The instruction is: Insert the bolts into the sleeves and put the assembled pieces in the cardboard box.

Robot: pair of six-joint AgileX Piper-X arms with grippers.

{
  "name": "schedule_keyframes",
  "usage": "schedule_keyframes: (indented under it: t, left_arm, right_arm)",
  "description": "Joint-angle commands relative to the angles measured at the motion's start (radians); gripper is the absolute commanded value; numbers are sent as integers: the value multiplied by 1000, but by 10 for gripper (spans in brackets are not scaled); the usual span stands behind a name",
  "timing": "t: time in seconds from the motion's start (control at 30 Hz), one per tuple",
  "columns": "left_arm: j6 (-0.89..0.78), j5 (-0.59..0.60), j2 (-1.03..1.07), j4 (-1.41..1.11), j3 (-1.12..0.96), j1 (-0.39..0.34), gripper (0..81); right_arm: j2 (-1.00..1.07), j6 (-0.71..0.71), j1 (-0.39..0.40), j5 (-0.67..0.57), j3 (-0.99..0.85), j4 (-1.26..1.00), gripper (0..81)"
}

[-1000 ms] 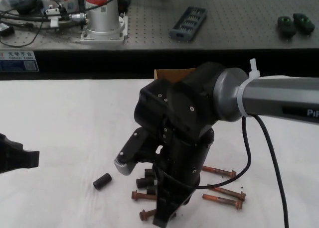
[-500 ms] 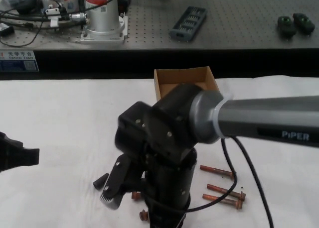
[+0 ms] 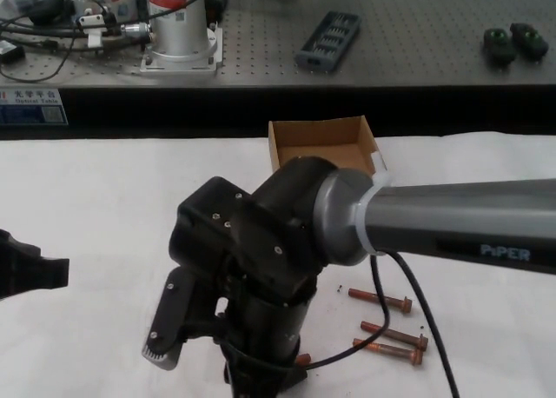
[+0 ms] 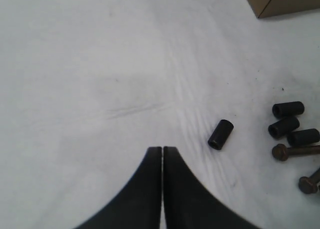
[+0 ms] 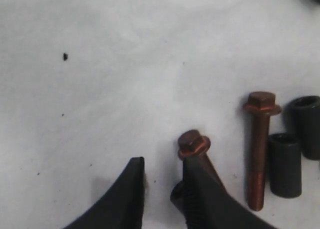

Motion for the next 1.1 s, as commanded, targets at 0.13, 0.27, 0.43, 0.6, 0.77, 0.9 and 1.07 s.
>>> schedule_keyframes:
  t: [0.13, 0.27, 0.43, 0.6, 0.77, 0.9, 1.07]
  left_arm:
    - [-16, -5, -1, -5, -11, 2, 6]
    - [-16, -5, -15, -5, -11, 2, 6]
    - [-16, -5, -30, -5, -11, 2, 6]
    - [-16, -5, -30, 3, -11, 2, 6]
    - [-16, -5, -30, 3, -11, 2, 6]
    - [-16, -5, -30, 3, -11, 2, 6]
    - [-16, -5, -30, 3, -11, 2, 6]
  right_arm:
    - [46, -66, -3, -6, -28, -47, 202]
    - [52, -132, -6, 10, -28, -93, 202]
    - [52, -177, -6, 53, -28, -142, 202]
    - [52, -175, -12, 70, -28, -121, 202]
    - [52, -175, -36, 74, -28, -90, 202]
    - [52, -170, -58, 70, -28, -51, 202]
    - [52, -175, -69, 45, -28, -35, 202]
